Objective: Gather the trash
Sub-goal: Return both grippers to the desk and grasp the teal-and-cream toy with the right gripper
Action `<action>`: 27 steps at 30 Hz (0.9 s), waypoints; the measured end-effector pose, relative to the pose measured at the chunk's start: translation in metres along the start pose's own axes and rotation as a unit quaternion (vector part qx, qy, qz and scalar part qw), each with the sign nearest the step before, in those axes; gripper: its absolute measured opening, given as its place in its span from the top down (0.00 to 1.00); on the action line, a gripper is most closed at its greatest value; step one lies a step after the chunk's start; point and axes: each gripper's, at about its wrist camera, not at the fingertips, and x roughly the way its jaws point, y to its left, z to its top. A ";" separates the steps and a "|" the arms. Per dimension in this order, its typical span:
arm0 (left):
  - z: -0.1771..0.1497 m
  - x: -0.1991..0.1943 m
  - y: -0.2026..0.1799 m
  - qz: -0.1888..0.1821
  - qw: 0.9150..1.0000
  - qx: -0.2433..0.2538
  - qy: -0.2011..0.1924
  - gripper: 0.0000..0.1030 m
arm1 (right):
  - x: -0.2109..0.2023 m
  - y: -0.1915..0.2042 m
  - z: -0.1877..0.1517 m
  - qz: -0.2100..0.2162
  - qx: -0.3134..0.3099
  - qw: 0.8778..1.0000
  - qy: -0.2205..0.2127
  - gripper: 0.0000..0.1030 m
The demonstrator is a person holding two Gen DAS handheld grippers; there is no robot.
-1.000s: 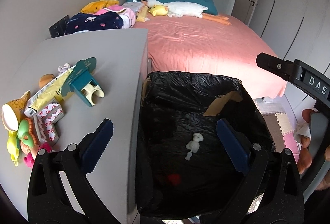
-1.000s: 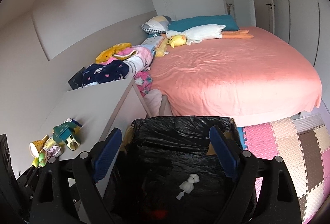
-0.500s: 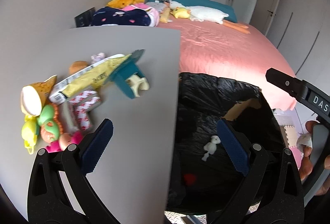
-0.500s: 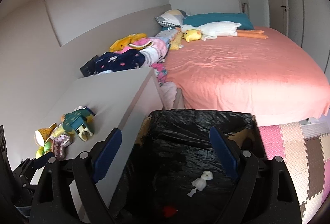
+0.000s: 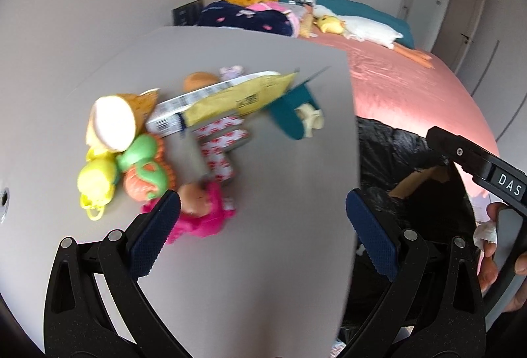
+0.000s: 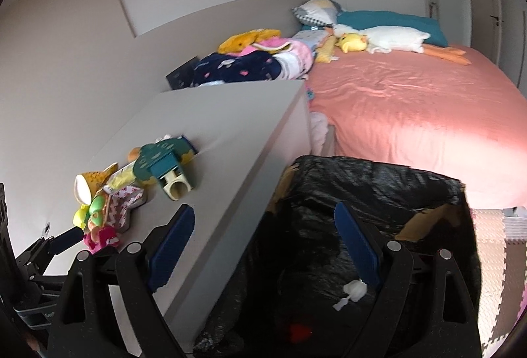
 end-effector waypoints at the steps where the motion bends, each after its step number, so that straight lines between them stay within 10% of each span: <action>1: -0.001 0.001 0.003 0.002 1.000 -0.004 0.001 0.06 | 0.002 0.001 -0.001 0.002 -0.002 1.000 0.002 0.15; 27: -0.009 0.035 0.059 0.022 0.997 -0.059 0.044 0.18 | 0.082 0.070 0.009 0.025 -0.089 0.994 0.059 0.15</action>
